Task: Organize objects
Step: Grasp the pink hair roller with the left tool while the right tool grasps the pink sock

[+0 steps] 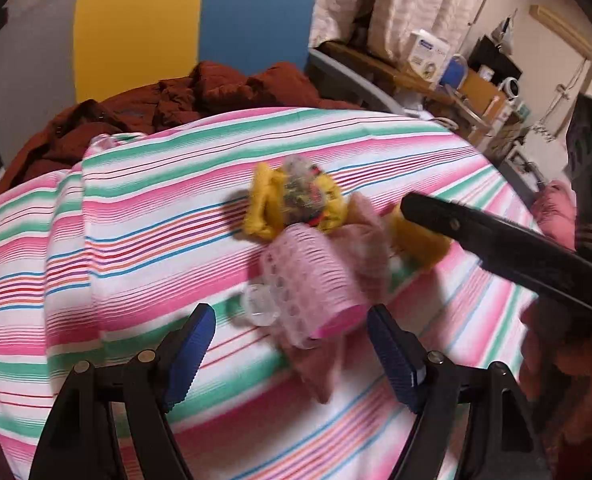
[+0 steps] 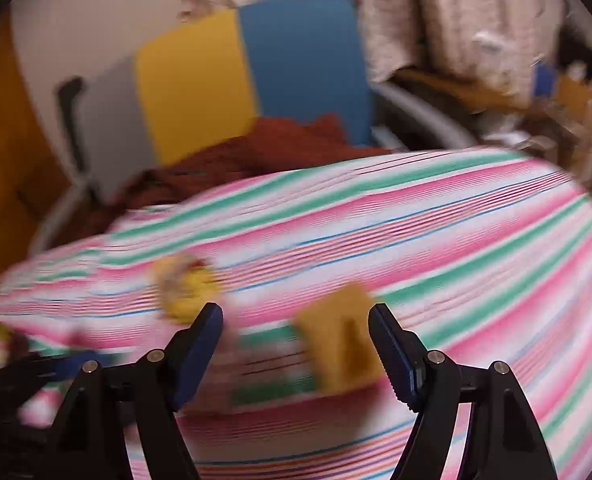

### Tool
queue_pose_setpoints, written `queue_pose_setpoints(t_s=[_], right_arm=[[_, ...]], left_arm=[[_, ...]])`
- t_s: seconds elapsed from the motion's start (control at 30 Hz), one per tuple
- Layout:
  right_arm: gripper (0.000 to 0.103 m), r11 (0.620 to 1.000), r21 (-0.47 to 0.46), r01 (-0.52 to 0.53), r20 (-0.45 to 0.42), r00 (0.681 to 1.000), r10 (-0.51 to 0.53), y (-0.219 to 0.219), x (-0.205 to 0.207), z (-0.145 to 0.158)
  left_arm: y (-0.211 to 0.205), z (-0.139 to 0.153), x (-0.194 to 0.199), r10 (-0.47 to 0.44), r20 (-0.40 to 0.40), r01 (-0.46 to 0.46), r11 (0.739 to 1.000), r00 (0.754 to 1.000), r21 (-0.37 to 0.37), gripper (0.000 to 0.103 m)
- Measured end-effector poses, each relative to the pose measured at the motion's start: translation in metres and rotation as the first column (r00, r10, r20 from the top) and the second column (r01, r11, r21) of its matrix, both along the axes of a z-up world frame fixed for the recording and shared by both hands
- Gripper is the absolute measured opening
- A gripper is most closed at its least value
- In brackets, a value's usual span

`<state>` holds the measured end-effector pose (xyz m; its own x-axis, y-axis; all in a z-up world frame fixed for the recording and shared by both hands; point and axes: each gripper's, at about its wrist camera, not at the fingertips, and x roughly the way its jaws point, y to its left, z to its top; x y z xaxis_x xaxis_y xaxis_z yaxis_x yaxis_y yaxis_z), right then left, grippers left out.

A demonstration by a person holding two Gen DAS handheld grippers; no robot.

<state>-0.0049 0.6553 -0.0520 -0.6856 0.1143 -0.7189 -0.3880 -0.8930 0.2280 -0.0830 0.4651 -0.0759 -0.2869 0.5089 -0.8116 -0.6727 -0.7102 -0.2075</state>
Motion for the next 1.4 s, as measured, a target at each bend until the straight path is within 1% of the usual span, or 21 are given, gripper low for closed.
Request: queue_pose_setpoints(t_s=[0.07,0.1,0.17,0.23,0.27,0.3,0.33,0.37,0.43,0.53,0.63,0.7,0.77,0.8,0.83,0.9,0.93,1.0,1.1,1.23,1.4], right_arm=[[0.067,0.99,-0.124,-0.068,0.019,0.997,0.071,-0.009,-0.009,-0.013],[0.062,0.986,-0.151,-0.076,0.036,0.996,0.082,-0.01,-0.013,-0.019],[0.059,0.969,-0.231,-0.086,0.077,0.991,0.106,-0.016,-0.022,-0.039],[0.057,0.952,-0.291,-0.096,0.065,0.991,0.12,-0.015,-0.028,-0.051],[0.051,0.948,-0.305,-0.095,0.055,0.992,0.117,-0.014,-0.028,-0.053],[0.034,0.938,-0.332,-0.098,0.048,0.992,0.12,-0.012,-0.028,-0.051],[0.033,0.916,-0.387,-0.105,0.03,0.992,0.126,-0.008,-0.026,-0.05],[0.033,0.906,-0.414,-0.093,0.03,0.993,0.116,-0.006,-0.023,-0.049],[0.032,0.899,-0.43,-0.08,0.068,0.99,0.12,-0.005,-0.018,-0.048],[0.032,0.865,-0.497,-0.071,0.1,0.985,0.139,-0.006,-0.013,-0.055],[0.031,0.858,-0.509,-0.066,0.111,0.984,0.142,-0.007,-0.012,-0.056],[0.031,0.865,-0.498,-0.053,0.127,0.983,0.133,-0.005,-0.011,-0.058],[0.031,0.85,-0.524,-0.054,0.12,0.983,0.136,-0.003,-0.009,-0.061],[0.031,0.85,-0.524,-0.053,0.125,0.983,0.138,-0.002,-0.009,-0.06],[0.031,0.853,-0.519,-0.056,0.129,0.981,0.143,-0.003,-0.009,-0.06],[0.031,0.859,-0.509,-0.063,0.136,0.979,0.152,-0.004,-0.014,-0.059],[0.03,0.861,-0.504,-0.064,0.137,0.979,0.153,-0.004,-0.014,-0.059],[0.03,0.863,-0.5,-0.064,0.139,0.978,0.153,-0.004,-0.013,-0.059],[0.03,0.869,-0.491,-0.059,0.14,0.98,0.145,-0.003,-0.01,-0.057],[0.029,0.879,-0.477,-0.02,0.145,0.984,0.102,0.006,-0.004,-0.056],[0.029,0.899,-0.437,0.007,0.151,0.986,0.066,0.011,-0.001,-0.052]], left_arm=[[-0.011,-0.005,0.0,0.011,0.022,-0.012,1.0,1.0,0.025,0.08],[-0.015,-0.007,0.0,0.016,0.028,-0.017,0.999,0.999,0.03,0.08],[-0.021,-0.011,0.001,0.022,0.034,-0.023,0.999,0.999,0.031,0.08],[-0.024,-0.011,0.002,0.028,0.03,-0.029,0.999,0.999,0.032,0.08],[-0.025,-0.01,0.002,0.027,0.032,-0.029,0.999,0.999,0.043,0.08],[-0.026,-0.008,0.002,0.025,0.033,-0.027,0.998,0.999,0.057,0.08],[-0.026,-0.005,0.003,0.021,0.033,-0.024,0.997,0.999,0.079,0.08],[-0.026,-0.002,0.003,0.016,0.032,-0.019,0.995,0.999,0.097,0.08],[-0.023,0.003,0.003,0.004,0.038,-0.009,0.992,0.999,0.125,0.08],[-0.009,0.006,0.005,-0.024,0.034,0.02,0.992,0.999,0.124,0.08],[0.003,0.0,0.002,-0.043,0.076,0.033,0.992,0.996,0.123,0.08],[0.001,-0.008,-0.009,-0.016,0.15,-0.007,0.988,0.989,0.154,0.08],[0.001,-0.023,-0.021,0.003,0.26,-0.045,0.987,0.966,0.155,0.078],[-0.001,-0.024,-0.022,0.005,0.266,-0.053,0.984,0.964,0.173,0.078],[-0.001,-0.023,-0.023,0.007,0.256,-0.057,0.981,0.967,0.187,0.077],[0.005,-0.022,-0.022,-0.009,0.235,-0.029,0.987,0.972,0.155,0.07],[0.008,-0.021,-0.02,-0.027,0.214,-0.002,0.991,0.976,0.134,0.064],[0.011,-0.018,-0.016,-0.046,0.161,0.032,0.996,0.986,0.089,0.064],[0.006,-0.015,-0.008,-0.048,0.109,0.043,0.998,0.993,0.052,0.063],[-0.025,-0.013,-0.007,-0.025,0.102,0.018,0.997,0.994,0.072,0.063],[-0.061,-0.013,0.004,-0.009,0.03,0.008,0.998,1.0,0.059,0.063]])
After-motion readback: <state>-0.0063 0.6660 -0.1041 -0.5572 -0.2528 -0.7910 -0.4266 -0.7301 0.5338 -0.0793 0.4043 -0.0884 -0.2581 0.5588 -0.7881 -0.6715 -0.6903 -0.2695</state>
